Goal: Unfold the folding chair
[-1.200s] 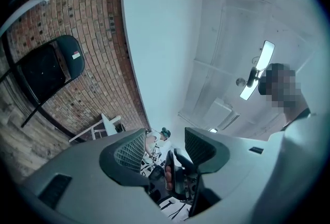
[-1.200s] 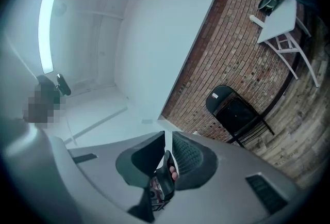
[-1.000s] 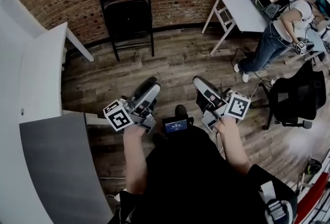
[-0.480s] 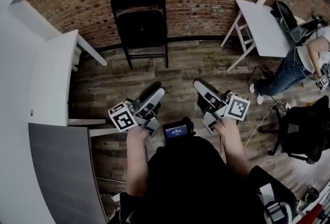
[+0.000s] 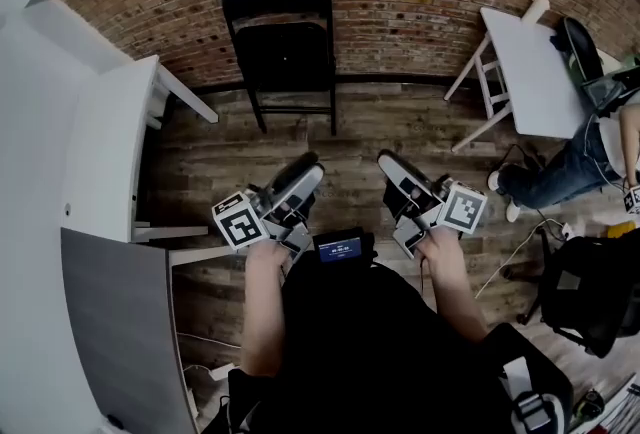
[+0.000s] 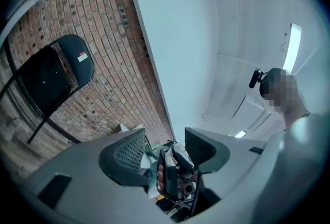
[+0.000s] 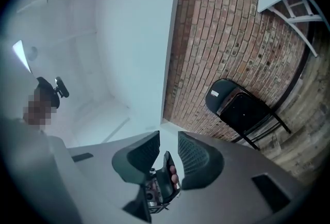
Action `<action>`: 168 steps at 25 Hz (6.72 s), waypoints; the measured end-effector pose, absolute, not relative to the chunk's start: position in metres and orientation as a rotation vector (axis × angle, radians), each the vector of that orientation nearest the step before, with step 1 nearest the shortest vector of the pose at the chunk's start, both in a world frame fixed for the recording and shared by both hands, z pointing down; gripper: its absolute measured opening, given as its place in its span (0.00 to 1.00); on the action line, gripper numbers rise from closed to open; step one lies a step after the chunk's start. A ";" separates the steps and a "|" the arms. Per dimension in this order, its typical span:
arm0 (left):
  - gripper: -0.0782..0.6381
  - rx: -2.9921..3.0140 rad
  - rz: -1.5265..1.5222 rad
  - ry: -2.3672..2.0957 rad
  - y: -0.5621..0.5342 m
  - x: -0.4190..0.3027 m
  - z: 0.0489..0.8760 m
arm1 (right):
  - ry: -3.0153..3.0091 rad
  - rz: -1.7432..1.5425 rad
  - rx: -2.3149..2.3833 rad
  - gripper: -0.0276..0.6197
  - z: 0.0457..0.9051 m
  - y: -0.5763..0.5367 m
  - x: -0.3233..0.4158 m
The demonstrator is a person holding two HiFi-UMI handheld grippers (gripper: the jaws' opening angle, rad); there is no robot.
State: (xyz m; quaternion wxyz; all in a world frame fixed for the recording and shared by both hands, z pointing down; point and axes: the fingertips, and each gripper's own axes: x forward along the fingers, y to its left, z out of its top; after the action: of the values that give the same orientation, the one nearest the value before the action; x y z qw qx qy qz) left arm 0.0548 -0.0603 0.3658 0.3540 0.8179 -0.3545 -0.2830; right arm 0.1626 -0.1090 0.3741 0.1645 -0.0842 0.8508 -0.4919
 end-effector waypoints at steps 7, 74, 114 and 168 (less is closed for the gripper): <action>0.47 2.120 -0.731 -0.867 -0.109 0.042 0.375 | 2.451 -1.374 -0.258 0.18 0.375 -0.147 0.144; 0.47 1.874 -0.854 -1.001 -0.535 -0.224 0.461 | 2.728 -1.379 -0.276 0.26 0.421 -0.593 -0.102; 0.57 1.139 -0.844 -1.323 -0.629 -0.311 0.734 | 3.586 -1.034 -0.194 0.33 0.548 -0.746 -0.213; 0.20 1.243 -0.985 -1.171 -0.507 -0.289 0.721 | 4.130 -0.588 0.623 0.16 0.559 -0.559 -0.250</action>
State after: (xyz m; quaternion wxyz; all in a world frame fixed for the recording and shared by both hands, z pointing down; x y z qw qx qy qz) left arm -0.2888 -0.5075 0.7213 0.5524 0.5257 -0.4950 -0.4164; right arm -0.2498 -0.5585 0.5588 -0.5123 0.1268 0.8409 -0.1197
